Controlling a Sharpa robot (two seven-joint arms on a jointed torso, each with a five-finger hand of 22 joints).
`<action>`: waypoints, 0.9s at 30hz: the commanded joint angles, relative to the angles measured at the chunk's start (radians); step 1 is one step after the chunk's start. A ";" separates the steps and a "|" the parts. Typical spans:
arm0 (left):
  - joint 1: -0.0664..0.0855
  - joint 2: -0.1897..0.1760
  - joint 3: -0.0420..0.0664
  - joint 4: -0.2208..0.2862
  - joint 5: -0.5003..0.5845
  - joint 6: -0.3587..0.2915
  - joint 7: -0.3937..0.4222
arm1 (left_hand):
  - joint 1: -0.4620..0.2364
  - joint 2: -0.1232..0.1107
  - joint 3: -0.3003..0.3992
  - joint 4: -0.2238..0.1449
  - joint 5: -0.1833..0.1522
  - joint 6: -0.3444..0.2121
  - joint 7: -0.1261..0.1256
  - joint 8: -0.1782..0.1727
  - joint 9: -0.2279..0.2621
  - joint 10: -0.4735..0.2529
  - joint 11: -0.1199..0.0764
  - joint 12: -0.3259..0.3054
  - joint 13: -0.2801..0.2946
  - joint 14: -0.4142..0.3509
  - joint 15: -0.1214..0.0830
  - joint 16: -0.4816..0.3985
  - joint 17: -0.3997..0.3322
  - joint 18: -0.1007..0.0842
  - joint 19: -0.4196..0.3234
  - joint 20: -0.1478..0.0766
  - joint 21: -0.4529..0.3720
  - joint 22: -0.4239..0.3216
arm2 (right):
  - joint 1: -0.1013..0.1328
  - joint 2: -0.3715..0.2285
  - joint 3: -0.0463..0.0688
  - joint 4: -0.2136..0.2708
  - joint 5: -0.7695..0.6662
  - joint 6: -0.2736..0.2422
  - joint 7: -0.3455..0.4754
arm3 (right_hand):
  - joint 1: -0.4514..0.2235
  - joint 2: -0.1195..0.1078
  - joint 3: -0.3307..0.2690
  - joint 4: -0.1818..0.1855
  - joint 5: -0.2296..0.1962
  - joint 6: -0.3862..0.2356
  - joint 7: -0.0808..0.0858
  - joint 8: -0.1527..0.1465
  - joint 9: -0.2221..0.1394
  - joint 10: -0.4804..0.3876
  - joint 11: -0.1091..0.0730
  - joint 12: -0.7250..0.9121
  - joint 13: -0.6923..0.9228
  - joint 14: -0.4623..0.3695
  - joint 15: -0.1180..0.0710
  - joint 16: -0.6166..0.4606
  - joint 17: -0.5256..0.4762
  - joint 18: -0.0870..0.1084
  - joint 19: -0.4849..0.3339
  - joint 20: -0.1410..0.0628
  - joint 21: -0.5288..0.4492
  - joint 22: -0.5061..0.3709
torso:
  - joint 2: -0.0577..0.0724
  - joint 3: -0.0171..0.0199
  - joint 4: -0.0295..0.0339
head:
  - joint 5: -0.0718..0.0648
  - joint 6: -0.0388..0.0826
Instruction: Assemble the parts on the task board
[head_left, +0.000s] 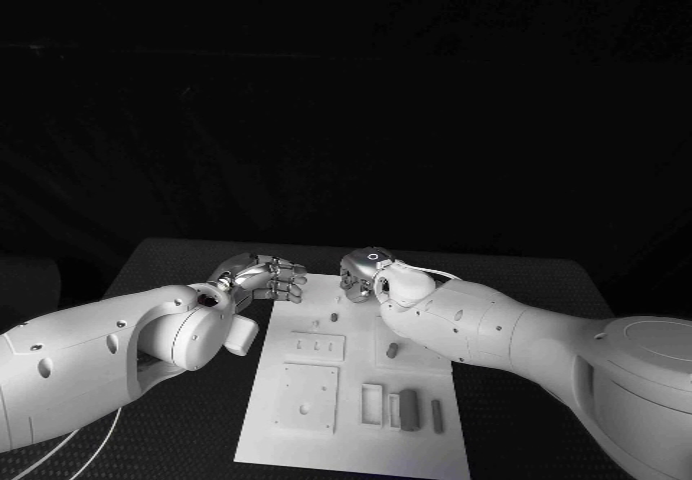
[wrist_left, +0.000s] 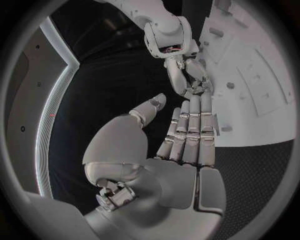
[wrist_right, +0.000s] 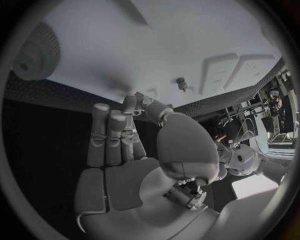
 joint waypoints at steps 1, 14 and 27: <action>0.001 0.003 0.001 0.001 -0.003 0.015 0.006 | -0.010 -0.003 0.000 0.005 -0.005 -0.006 0.021 -0.004 0.001 -0.005 -0.001 -0.006 0.001 -0.001 0.003 -0.006 0.002 0.010 -0.005 0.000 -0.006 0.002 | -0.001 0.001 0.000 0.000 0.005 -0.001 -0.009 | -0.001 0.007 0.000 0.007 -0.001 0.005 0.002 0.004 0.001 0.002 0.001 -0.004 0.001 -0.005 0.001 0.004 -0.002 0.013 -0.001 0.003 0.002 0.021 | 0.000 -0.0006 0.0002 | 0.000 0.000; 0.001 0.003 0.001 -0.001 -0.003 0.018 0.003 | -0.011 -0.004 0.000 0.005 -0.005 -0.007 0.021 -0.005 0.002 -0.005 -0.001 -0.008 0.001 -0.001 0.003 -0.007 0.003 0.010 -0.005 0.000 -0.006 0.002 | 0.000 0.001 0.000 0.003 0.021 -0.023 -0.008 | -0.011 -0.023 -0.004 0.020 0.000 -0.060 0.018 -0.034 -0.017 -0.003 0.016 -0.006 0.002 -0.011 0.014 0.006 -0.005 0.013 -0.003 0.004 0.001 0.019 | 0.000 -0.0012 -0.0001 | 0.001 0.000; 0.002 0.003 0.001 -0.002 -0.003 0.018 0.002 | -0.011 -0.005 0.000 0.005 -0.006 -0.008 0.021 -0.006 0.003 -0.006 -0.001 -0.008 0.002 -0.001 0.003 -0.008 0.003 0.010 -0.005 0.000 -0.007 0.003 | 0.000 0.000 0.000 0.002 0.029 -0.023 -0.007 | -0.012 -0.029 -0.004 0.025 0.000 -0.064 0.019 -0.036 -0.019 -0.004 0.017 -0.006 0.002 -0.011 0.015 0.007 -0.006 0.013 -0.003 0.004 0.001 0.019 | 0.001 -0.0014 0.0001 | 0.001 -0.002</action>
